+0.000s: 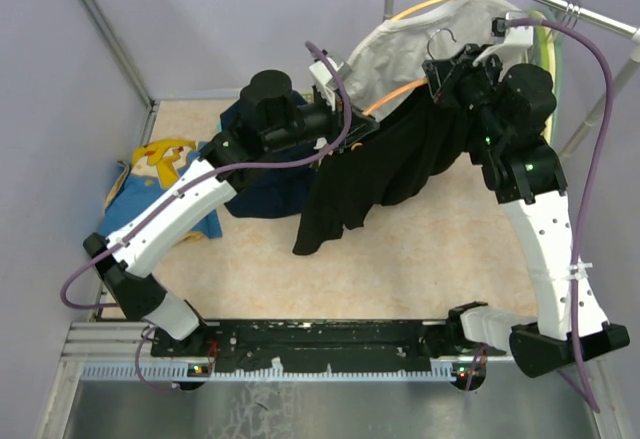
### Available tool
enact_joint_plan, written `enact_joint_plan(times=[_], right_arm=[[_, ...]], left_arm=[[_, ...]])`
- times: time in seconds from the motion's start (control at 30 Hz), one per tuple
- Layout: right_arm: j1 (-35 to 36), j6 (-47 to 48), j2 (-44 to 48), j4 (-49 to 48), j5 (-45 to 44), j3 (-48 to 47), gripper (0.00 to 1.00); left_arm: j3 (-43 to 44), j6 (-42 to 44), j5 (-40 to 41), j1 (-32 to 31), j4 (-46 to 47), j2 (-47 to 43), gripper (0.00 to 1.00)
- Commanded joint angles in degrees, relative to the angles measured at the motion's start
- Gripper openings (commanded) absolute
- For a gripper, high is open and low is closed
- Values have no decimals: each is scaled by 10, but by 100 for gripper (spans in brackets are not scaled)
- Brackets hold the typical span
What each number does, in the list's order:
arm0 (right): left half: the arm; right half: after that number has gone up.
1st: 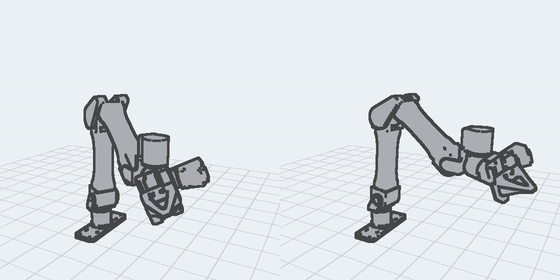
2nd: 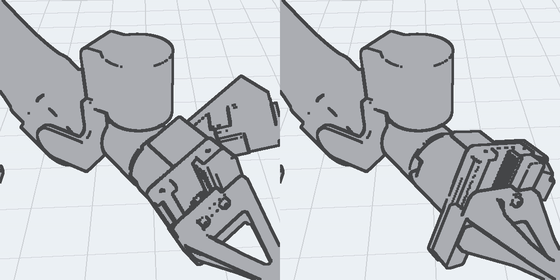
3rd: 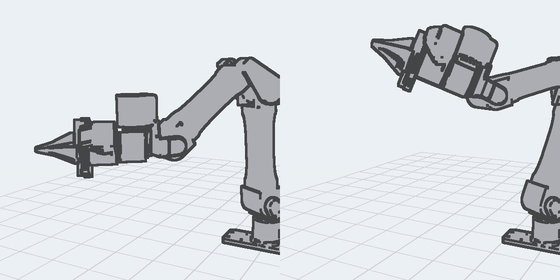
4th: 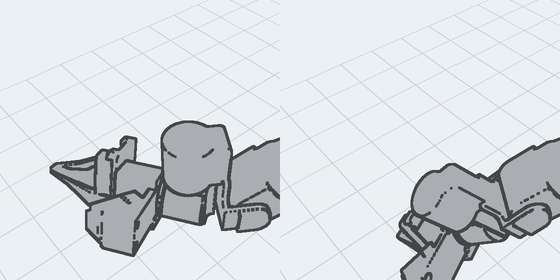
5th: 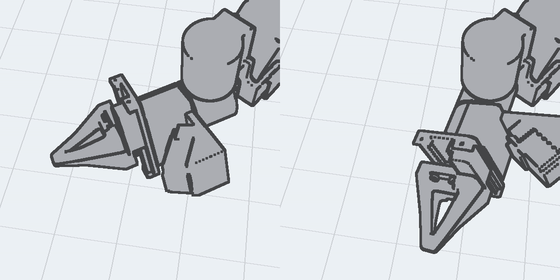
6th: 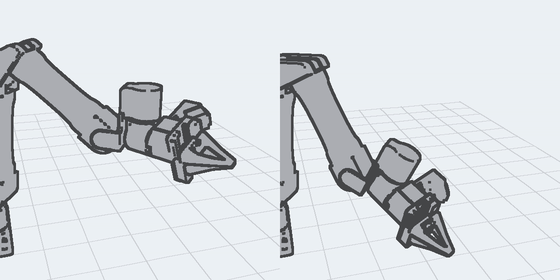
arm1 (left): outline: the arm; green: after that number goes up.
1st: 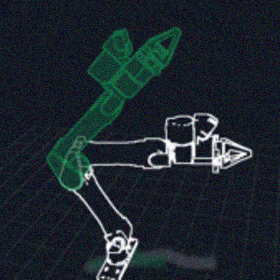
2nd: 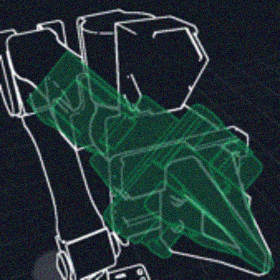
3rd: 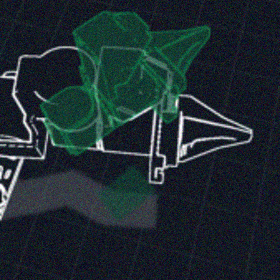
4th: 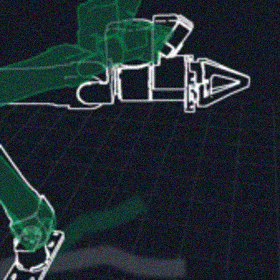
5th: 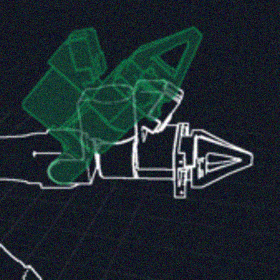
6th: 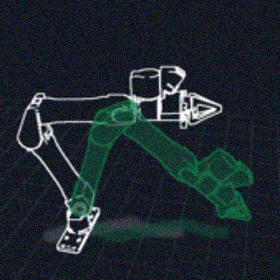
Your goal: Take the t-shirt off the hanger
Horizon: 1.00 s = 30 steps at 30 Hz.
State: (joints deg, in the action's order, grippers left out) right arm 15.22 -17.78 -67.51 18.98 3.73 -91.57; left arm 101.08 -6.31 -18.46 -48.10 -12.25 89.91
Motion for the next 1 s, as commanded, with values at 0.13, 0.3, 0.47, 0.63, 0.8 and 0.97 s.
enact_joint_plan(times=[0.13, 0.3, 0.47, 0.63, 0.8, 0.97], right_arm=[[3, -6, 21, -77, -33, 30, 0], [3, -6, 37, -143, -36, 67, 0], [3, -7, 35, -161, -31, 64, 0], [3, -10, 41, -171, -42, 60, 0], [3, -13, 48, -183, -61, 57, 0], [3, -10, 48, -190, -69, 58, 0]], left_arm=[[17, 0, -44, -8, 95, -30, 33], [-11, 7, -28, -8, 103, -47, 56], [-63, 21, 3, -9, 123, -87, 60], [-127, 37, 32, -8, 125, -140, 62], [-191, 38, 30, -8, 129, -198, 65], [-253, 47, 38, -8, 149, -256, 71]])
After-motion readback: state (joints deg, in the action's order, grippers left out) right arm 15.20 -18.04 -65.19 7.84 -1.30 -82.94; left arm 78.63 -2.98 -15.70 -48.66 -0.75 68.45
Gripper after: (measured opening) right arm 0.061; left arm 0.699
